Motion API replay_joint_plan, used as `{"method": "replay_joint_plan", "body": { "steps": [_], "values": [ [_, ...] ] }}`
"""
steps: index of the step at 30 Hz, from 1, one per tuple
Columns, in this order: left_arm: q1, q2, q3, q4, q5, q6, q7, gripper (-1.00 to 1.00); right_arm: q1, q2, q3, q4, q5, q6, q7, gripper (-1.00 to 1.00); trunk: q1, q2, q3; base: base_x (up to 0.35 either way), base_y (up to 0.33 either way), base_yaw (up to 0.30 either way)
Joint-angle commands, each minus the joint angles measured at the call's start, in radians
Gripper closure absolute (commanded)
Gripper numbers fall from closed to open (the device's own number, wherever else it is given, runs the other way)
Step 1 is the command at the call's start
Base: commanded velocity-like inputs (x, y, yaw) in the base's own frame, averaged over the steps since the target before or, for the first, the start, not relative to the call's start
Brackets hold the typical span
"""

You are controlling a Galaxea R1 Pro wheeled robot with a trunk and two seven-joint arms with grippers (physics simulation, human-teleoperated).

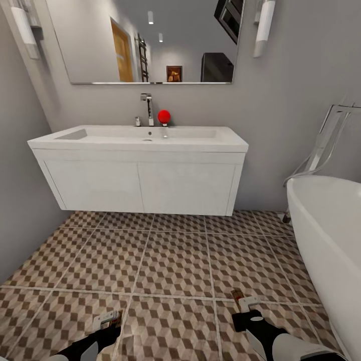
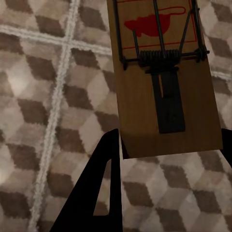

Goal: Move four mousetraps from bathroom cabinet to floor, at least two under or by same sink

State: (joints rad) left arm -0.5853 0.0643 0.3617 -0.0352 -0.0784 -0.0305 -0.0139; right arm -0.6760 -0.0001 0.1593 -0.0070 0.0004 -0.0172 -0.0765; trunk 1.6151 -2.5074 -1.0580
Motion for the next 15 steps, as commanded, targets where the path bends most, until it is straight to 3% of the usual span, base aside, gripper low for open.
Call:
{"method": "replay_joint_plan", "body": {
  "steps": [1, 11, 15],
  "values": [
    [-0.001, 0.000, 0.008, 0.001, -0.010, -0.003, 0.000, 1.00, -0.001, 0.000, 0.006, 0.001, -0.002, -0.002, -0.003, 1.00, 0.000, 0.000, -0.001, 0.000, 0.000, 0.000],
    [-0.001, 0.001, 0.008, 0.000, -0.010, -0.004, 0.000, 1.00, -0.001, 0.000, 0.005, 0.001, -0.002, -0.003, -0.003, 1.00, 0.000, 0.000, -0.001, 0.004, 0.000, 0.000],
    [-0.001, 0.002, 0.007, 0.000, -0.010, -0.004, 0.000, 1.00, -0.001, 0.000, 0.005, 0.002, -0.002, -0.003, -0.003, 1.00, 0.000, 0.000, -0.001, 0.160, 0.000, 0.000]
  ]
}}
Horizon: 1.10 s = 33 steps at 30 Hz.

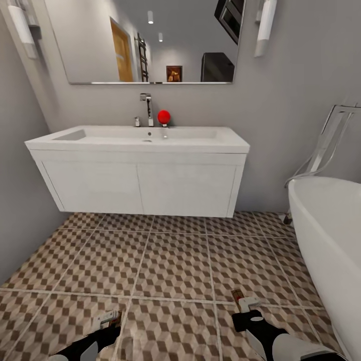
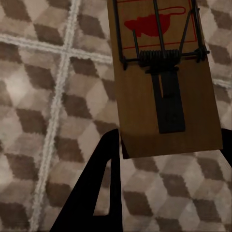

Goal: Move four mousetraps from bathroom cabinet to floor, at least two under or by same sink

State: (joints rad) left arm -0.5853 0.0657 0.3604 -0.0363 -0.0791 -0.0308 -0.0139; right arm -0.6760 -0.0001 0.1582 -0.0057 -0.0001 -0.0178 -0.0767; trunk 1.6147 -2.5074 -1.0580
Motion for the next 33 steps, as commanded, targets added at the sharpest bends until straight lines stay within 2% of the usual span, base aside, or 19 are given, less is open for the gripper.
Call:
{"method": "replay_joint_plan", "body": {
  "steps": [1, 33],
  "values": [
    [-0.001, 0.000, 0.008, 0.001, -0.010, -0.004, 0.000, 1.00, -0.001, 0.000, 0.006, 0.001, -0.001, -0.002, -0.003, 1.00, 0.000, 0.000, -0.001, 0.239, 0.000, 0.000],
    [-0.001, 0.003, 0.008, 0.001, -0.010, -0.004, 0.000, 1.00, -0.001, 0.000, 0.006, 0.001, -0.003, -0.002, -0.003, 1.00, 0.000, 0.000, -0.001, 0.312, 0.000, 0.000]
  ]
}}
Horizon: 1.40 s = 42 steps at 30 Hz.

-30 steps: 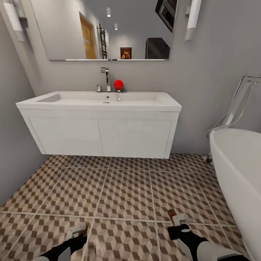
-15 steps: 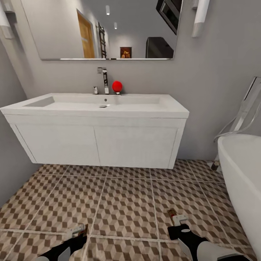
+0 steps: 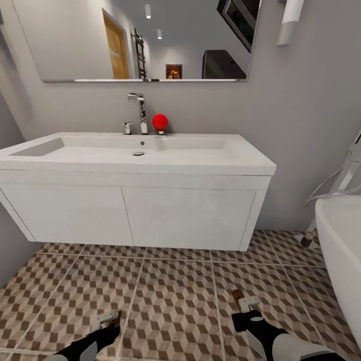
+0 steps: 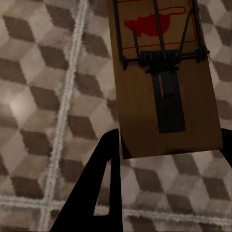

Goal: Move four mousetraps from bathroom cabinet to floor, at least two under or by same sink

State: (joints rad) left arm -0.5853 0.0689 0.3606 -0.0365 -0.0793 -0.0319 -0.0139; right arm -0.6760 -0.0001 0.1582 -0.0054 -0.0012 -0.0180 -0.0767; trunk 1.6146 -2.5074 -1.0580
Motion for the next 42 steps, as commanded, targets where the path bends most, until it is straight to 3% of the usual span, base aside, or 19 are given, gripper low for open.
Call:
{"method": "replay_joint_plan", "body": {
  "steps": [1, 9, 15, 25, 29, 34, 42],
  "values": [
    [-0.001, 0.000, 0.008, 0.001, -0.010, -0.003, 0.000, 1.00, -0.001, 0.000, 0.006, 0.001, -0.002, -0.002, -0.003, 1.00, 0.000, 0.000, -0.001, 0.207, 0.000, 0.000],
    [-0.001, 0.000, 0.009, 0.001, -0.010, -0.007, 0.000, 1.00, -0.001, 0.000, 0.006, 0.001, -0.008, -0.002, -0.003, 1.00, 0.000, 0.000, -0.001, 0.058, 0.000, 0.000],
    [-0.001, 0.010, 0.009, 0.001, -0.007, -0.084, 0.001, 1.00, -0.001, 0.000, 0.006, 0.001, -0.009, -0.002, -0.005, 1.00, 0.000, 0.000, -0.001, 0.003, 0.000, 0.000],
    [-0.001, 0.024, 0.009, 0.003, -0.006, -0.138, 0.002, 1.00, -0.001, -0.001, 0.006, 0.001, -0.011, -0.014, -0.005, 1.00, 0.000, 0.000, -0.001, 0.000, 0.000, 0.000],
    [-0.001, 0.027, 0.009, 0.006, -0.005, -0.175, 0.008, 1.00, -0.001, -0.002, 0.005, 0.001, -0.012, -0.062, -0.008, 1.00, 0.000, 0.000, -0.001, 0.000, 0.000, 0.000],
    [-0.001, 0.028, 0.009, 0.009, -0.007, -0.187, 0.064, 1.00, -0.001, 0.005, 0.005, 0.008, -0.006, -0.137, -0.018, 1.00, 0.000, 0.000, -0.001, 0.000, 0.000, 0.000],
    [-0.001, 0.028, 0.008, 0.010, -0.008, -0.188, 0.076, 1.00, -0.001, -0.008, 0.003, -0.001, -0.009, -0.125, -0.007, 1.00, 0.000, 0.000, -0.001, 0.000, 0.000, 0.000]
  ]
}}
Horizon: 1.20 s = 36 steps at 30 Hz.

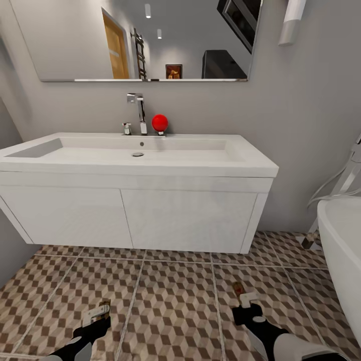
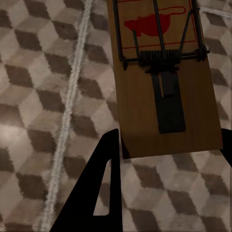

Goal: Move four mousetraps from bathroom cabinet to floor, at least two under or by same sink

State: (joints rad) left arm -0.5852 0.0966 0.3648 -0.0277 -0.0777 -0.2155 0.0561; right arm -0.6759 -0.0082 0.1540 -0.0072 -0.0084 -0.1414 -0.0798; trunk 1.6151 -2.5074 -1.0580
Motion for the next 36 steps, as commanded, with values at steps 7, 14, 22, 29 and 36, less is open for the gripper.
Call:
{"method": "replay_joint_plan", "body": {
  "steps": [7, 14, 22, 29, 36],
  "values": [
    [-0.001, 0.006, 0.004, 0.001, -0.012, 0.001, 0.005, 1.00, -0.001, -0.008, 0.007, -0.074, -0.001, 0.150, -0.006, 1.00, 0.000, 0.000, -0.001, 0.000, 0.000, 0.000],
    [-0.001, 0.011, 0.005, -0.007, -0.014, 0.015, 0.000, 1.00, -0.001, -0.010, 0.006, -0.140, -0.001, 0.226, -0.017, 1.00, 0.000, 0.000, -0.001, 0.000, 0.000, 0.000],
    [-0.001, 0.014, -0.002, -0.048, -0.068, 0.033, -0.004, 1.00, -0.001, 0.008, 0.007, -0.146, -0.002, 0.229, -0.017, 1.00, 0.000, 0.000, -0.001, 0.000, 0.000, 0.000],
    [-0.001, 0.009, -0.001, -0.076, -0.087, 0.035, 0.003, 1.00, -0.001, 0.010, 0.007, -0.146, -0.004, 0.232, -0.017, 1.00, 0.000, 0.000, -0.001, 0.000, 0.000, 0.000],
    [-0.001, -0.003, 0.000, -0.081, -0.088, 0.036, 0.005, 1.00, -0.001, 0.011, 0.007, -0.146, -0.003, 0.232, -0.017, 1.00, 0.000, 0.000, -0.001, 0.000, 0.000, 0.000]
  ]
}}
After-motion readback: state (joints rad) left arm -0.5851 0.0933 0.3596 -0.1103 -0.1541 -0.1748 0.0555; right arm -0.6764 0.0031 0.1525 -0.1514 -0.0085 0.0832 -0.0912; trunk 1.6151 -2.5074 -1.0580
